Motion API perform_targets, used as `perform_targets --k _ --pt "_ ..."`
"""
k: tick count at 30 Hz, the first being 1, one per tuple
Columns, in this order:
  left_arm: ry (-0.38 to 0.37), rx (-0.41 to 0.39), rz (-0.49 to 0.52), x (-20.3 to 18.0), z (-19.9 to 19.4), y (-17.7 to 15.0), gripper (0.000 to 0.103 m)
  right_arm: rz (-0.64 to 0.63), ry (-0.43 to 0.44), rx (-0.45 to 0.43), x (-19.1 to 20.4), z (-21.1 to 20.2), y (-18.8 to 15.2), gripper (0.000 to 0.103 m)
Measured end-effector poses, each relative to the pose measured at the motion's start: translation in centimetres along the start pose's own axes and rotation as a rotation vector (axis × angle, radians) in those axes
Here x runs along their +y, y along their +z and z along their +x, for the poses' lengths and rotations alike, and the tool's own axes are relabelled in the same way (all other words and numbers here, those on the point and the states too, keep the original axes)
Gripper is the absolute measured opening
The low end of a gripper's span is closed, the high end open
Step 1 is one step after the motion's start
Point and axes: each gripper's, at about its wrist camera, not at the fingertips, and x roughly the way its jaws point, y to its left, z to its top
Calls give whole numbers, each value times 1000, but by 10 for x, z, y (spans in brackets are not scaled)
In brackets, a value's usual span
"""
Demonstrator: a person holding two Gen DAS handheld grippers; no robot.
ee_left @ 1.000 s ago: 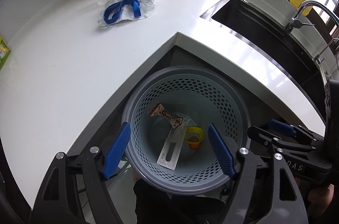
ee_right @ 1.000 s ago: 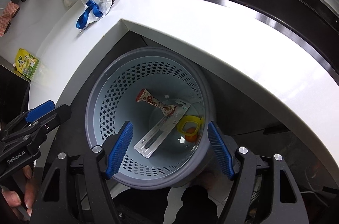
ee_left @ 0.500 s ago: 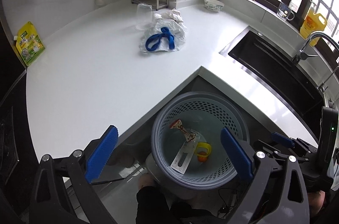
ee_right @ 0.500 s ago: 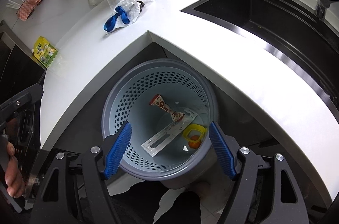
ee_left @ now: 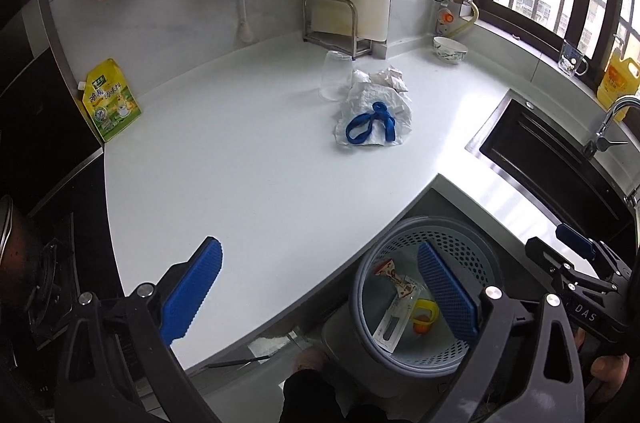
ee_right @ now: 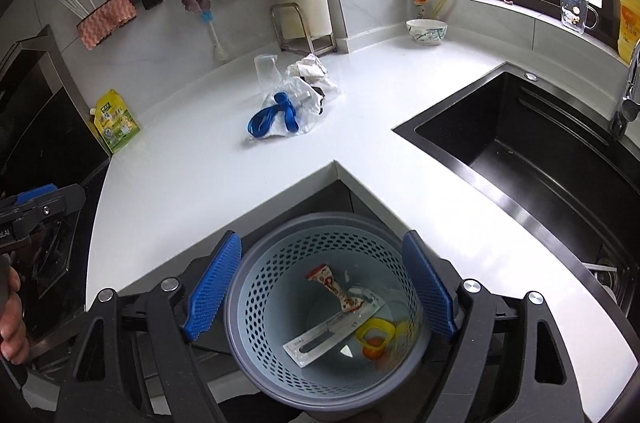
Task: Collect trash
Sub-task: 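Move both tools from the bin toward the plastic bag on the counter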
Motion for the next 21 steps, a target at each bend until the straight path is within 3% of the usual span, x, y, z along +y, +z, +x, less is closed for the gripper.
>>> perform_targets --k 10,21 --pt "-61 -53 55 39 46 67 96 45 -65 -22 31 43 49 79" --pt "-148 -54 117 73 132 134 96 122 -131 20 66 121 94 79"
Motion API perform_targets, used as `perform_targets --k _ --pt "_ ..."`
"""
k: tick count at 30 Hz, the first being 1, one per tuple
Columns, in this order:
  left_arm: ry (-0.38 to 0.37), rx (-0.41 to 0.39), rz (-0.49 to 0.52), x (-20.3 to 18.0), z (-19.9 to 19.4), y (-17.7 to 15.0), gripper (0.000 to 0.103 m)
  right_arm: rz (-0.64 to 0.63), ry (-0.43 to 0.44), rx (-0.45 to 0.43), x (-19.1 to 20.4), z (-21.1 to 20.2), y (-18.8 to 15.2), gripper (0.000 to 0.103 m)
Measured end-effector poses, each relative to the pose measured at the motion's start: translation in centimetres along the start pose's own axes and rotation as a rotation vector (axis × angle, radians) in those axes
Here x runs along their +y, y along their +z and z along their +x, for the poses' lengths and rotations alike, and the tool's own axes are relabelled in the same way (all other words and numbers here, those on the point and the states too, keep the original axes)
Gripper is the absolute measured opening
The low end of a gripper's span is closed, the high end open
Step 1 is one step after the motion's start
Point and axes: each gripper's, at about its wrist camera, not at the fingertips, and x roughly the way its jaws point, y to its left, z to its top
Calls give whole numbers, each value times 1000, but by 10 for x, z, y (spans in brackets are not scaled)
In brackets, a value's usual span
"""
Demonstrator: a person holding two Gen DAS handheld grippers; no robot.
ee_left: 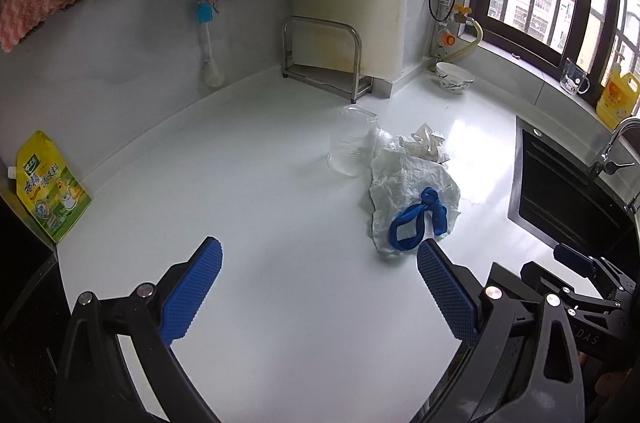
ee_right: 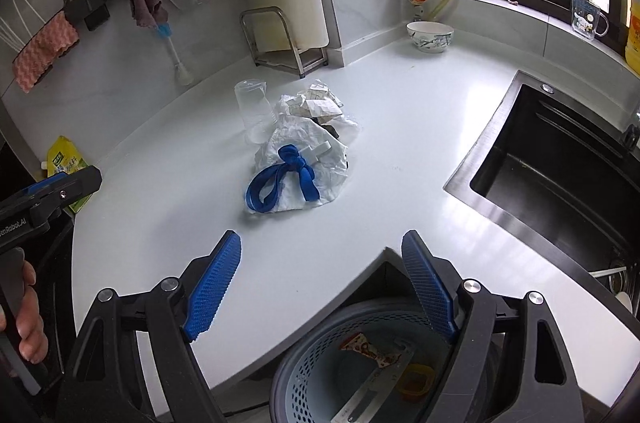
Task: Collect trash
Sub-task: 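Move both tools from the bin toward the plastic bag on the counter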
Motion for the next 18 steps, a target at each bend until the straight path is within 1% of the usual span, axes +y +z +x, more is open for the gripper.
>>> perform_targets --k 9,14,18 --pt "-49 59 25 23 68 24 96 60 -69 28 22 64 29 79" --pt "-83 80 46 25 94 32 96 111 -90 61 24 99 39 79" --pt "-108 95 50 25 109 31 96 111 -116 74 26 121 42 79"
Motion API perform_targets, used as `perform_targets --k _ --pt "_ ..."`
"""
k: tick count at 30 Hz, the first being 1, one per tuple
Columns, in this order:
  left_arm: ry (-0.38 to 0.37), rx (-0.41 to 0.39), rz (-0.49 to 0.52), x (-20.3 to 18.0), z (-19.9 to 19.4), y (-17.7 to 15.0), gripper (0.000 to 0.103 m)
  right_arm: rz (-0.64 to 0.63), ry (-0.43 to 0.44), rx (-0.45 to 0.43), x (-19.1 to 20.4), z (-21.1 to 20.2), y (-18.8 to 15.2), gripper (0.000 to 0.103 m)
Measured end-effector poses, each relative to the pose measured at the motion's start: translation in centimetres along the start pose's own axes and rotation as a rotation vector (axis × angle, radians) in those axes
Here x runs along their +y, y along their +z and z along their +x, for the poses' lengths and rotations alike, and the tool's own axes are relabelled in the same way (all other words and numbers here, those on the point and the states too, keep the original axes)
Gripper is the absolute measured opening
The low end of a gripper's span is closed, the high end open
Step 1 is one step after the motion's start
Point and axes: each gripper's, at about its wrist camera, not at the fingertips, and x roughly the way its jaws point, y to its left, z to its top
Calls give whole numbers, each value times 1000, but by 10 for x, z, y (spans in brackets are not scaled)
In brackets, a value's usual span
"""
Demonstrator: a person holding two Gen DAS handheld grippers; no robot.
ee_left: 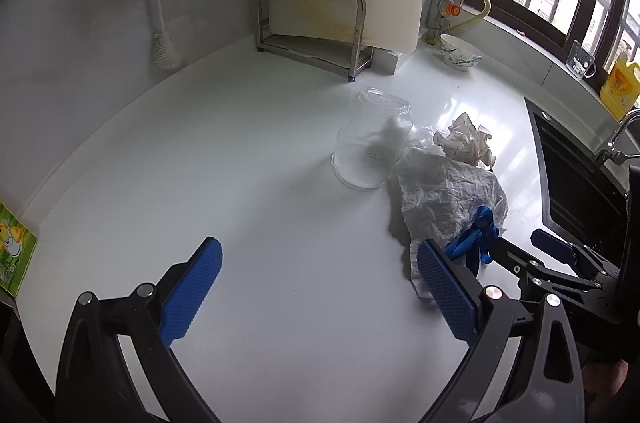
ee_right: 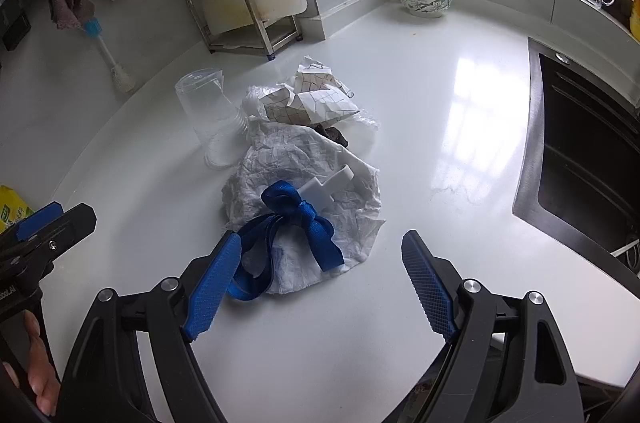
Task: Collect trash
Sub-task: 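Move both tools from the bin toward the plastic bag on the counter, then grasp the blue strap with the right tool while the left tool grasps the white plastic bag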
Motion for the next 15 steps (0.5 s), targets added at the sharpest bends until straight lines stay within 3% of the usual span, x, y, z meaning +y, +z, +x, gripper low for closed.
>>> perform_targets --k 3,11,15 --pt "-10 8 3 2 11 -3 96 -3 -38 -21 1 9 1 79" --pt "-26 32 -14 4 20 -9 96 -42 -22 -5 12 22 5 77" --pt "-30 32 -26 3 19 -12 96 -62 -4 32 16 28 2 53"
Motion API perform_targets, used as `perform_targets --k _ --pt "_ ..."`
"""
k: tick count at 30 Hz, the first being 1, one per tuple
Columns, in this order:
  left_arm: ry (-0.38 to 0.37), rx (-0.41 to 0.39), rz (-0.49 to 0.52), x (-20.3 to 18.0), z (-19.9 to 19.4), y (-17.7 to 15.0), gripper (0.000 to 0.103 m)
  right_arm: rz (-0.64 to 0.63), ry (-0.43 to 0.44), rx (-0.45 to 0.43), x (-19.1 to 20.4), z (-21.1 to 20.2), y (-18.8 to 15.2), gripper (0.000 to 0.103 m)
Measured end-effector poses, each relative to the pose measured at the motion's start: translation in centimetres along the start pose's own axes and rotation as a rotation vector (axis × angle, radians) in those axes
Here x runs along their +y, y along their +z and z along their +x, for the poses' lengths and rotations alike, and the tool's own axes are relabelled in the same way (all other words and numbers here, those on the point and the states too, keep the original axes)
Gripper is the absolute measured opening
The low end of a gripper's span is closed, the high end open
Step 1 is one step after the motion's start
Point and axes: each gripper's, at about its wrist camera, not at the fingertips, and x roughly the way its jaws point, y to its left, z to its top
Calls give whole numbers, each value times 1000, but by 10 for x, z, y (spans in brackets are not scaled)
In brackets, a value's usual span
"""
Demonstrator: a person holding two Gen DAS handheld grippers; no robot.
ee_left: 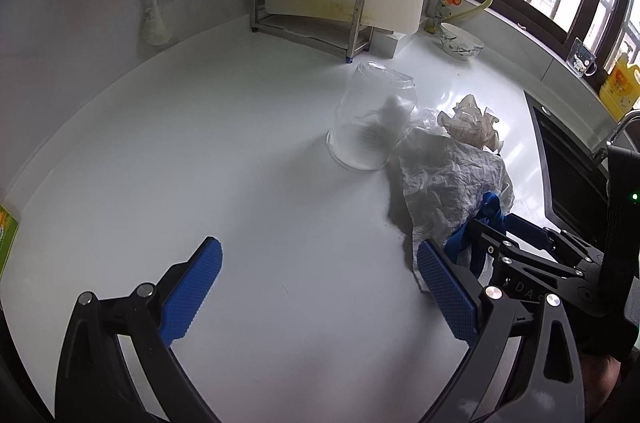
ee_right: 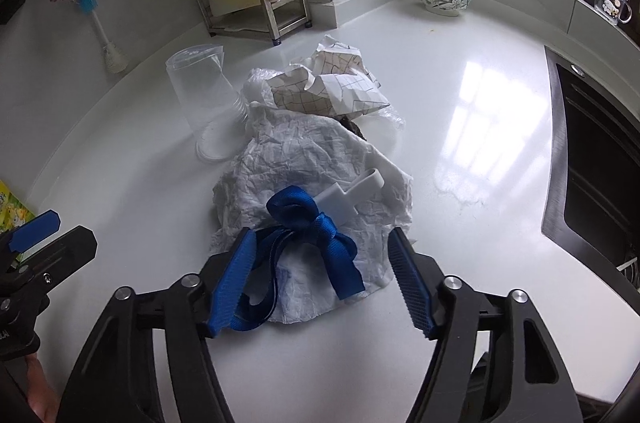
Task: Collect trash
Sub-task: 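Grasp the blue strap with the right tool while the left tool grasps the white plastic bag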
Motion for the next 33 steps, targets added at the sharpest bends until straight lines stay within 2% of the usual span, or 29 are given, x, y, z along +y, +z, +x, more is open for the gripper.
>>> perform_targets --k 1,3,6,11,17,23,33 --pt "1 2 -3 -1 0 0 96 -4 6 3 0 0 0 50" --pt "-7 7 -10 -3 0 -2 96 -11 20 6 2 0 0 36" --pt "-13 11 -11 -8 1 -4 96 -11 34 -11 1 -5 -1 24" --pt "-36 20 -13 -22 2 -8 96 22 71 -21 -9 -15 -1 13" --pt "-55 14 11 -43 3 -10 96 55 81 -71 -26 -38 -3 11" --pt "-88 10 5 -65 13 -6 96 91 49 -100 -52 -59 -10 11" --pt "-76 58 59 -102 57 -18 95 154 7 -94 -87 -75 -39 11"
